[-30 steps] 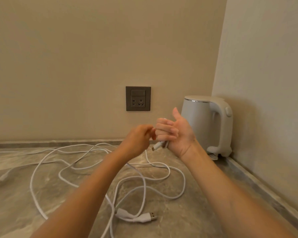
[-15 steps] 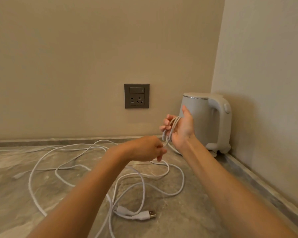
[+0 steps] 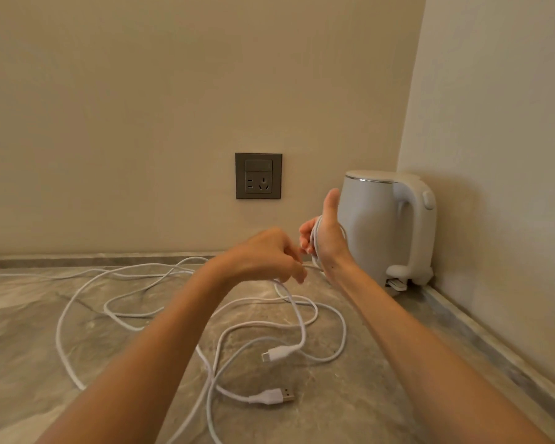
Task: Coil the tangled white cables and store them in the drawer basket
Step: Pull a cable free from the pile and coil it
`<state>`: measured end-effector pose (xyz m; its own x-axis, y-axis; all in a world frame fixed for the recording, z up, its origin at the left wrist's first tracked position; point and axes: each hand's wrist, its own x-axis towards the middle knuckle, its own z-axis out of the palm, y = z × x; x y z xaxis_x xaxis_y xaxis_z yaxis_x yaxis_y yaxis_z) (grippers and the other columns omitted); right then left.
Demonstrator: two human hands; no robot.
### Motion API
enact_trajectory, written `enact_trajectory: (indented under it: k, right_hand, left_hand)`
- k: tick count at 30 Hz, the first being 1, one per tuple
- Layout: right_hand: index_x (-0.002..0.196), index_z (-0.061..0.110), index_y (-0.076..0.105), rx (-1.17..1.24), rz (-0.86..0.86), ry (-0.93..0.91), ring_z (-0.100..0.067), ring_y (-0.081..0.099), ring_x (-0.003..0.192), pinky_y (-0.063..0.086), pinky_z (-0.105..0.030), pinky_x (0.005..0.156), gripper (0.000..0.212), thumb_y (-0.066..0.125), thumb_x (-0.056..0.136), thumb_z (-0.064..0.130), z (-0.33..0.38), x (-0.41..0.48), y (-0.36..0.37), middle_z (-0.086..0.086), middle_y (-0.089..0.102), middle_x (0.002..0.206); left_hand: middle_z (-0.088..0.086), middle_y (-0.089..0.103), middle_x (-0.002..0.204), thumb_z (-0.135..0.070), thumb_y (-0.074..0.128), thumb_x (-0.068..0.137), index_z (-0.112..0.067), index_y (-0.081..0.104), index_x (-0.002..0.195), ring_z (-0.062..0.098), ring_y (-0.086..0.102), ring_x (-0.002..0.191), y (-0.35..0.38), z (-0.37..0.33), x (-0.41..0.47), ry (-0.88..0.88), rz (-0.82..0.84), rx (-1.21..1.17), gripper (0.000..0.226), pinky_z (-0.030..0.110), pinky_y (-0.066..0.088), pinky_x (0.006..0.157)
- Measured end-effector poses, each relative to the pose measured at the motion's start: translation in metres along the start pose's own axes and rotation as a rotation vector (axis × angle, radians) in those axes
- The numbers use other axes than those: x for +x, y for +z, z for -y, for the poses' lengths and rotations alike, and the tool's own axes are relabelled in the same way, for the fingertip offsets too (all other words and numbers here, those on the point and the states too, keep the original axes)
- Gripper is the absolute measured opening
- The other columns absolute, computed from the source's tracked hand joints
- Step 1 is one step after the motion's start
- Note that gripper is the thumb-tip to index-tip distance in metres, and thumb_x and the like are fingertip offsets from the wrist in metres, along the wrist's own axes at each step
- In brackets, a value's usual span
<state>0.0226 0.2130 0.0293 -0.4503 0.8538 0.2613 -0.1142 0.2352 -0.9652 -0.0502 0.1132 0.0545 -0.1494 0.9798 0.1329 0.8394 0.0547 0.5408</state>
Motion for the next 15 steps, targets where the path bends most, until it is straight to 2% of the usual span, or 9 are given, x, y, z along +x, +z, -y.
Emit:
enact_trajectory:
  k: [2, 4, 7, 11, 13, 15]
  right_hand:
    - [0.055, 0.011, 0.047, -0.089, 0.009, -0.011, -0.01, 0.045, 0.042, 0.036, -0.027, 0.057, 0.079, 0.003, 0.09, 0.066, -0.001, 0.0, -0.001, -0.001, 0.046, 0.043]
    - [0.053, 0.01, 0.046, -0.171, 0.05, -0.008, -0.012, 0.044, 0.044, 0.038, -0.028, 0.058, 0.082, 0.0, 0.088, 0.067, -0.002, 0.0, -0.002, -0.001, 0.045, 0.041]
    - [0.05, 0.007, 0.044, -0.294, 0.17, 0.019, -0.012, 0.044, 0.039, 0.039, -0.027, 0.052, 0.088, -0.006, 0.081, 0.072, -0.004, 0.0, -0.003, -0.001, 0.043, 0.037]
    - [0.053, 0.009, 0.041, -0.35, 0.448, 0.146, -0.009, 0.034, 0.03, 0.029, -0.02, 0.038, 0.09, -0.013, 0.074, 0.078, 0.0, -0.001, -0.006, -0.001, 0.041, 0.037]
    - [0.052, 0.01, 0.037, -0.28, 0.616, 0.234, -0.009, 0.029, 0.031, 0.023, -0.017, 0.035, 0.088, -0.013, 0.074, 0.079, 0.002, -0.002, -0.009, -0.002, 0.036, 0.038]
    - [0.047, 0.009, 0.035, -0.16, 0.742, 0.302, -0.009, 0.023, 0.03, 0.021, -0.015, 0.033, 0.089, -0.011, 0.073, 0.082, 0.004, -0.002, -0.014, -0.001, 0.031, 0.037]
  left_hand:
    - [-0.001, 0.053, 0.053, -0.013, 0.067, 0.079, -0.001, 0.072, 0.077, 0.005, 0.043, 0.048, -0.004, 0.002, 0.0, -0.03, -0.053, -0.035, 0.013, 0.017, 0.036, 0.052]
    - [0.001, 0.058, 0.058, -0.014, 0.068, 0.08, -0.003, 0.072, 0.078, 0.008, 0.047, 0.054, -0.006, 0.005, 0.001, -0.032, -0.124, -0.054, 0.011, 0.021, 0.039, 0.056]
    - [0.0, 0.063, 0.064, -0.024, 0.071, 0.079, -0.008, 0.07, 0.076, 0.011, 0.053, 0.06, -0.006, 0.009, 0.003, 0.01, -0.263, 0.001, 0.016, 0.028, 0.045, 0.06]
    - [-0.01, 0.05, 0.06, -0.033, 0.069, 0.079, -0.013, 0.065, 0.075, 0.004, 0.045, 0.056, -0.01, 0.01, 0.003, 0.059, -0.462, 0.081, 0.02, 0.021, 0.032, 0.052]
    - [-0.01, 0.047, 0.06, -0.035, 0.069, 0.078, -0.013, 0.064, 0.076, 0.003, 0.042, 0.057, -0.012, 0.013, 0.002, 0.067, -0.548, 0.122, 0.022, 0.021, 0.028, 0.052]
    - [-0.007, 0.05, 0.065, -0.036, 0.069, 0.078, -0.012, 0.065, 0.078, 0.008, 0.045, 0.063, -0.012, 0.016, 0.002, 0.071, -0.601, 0.128, 0.024, 0.024, 0.029, 0.058]
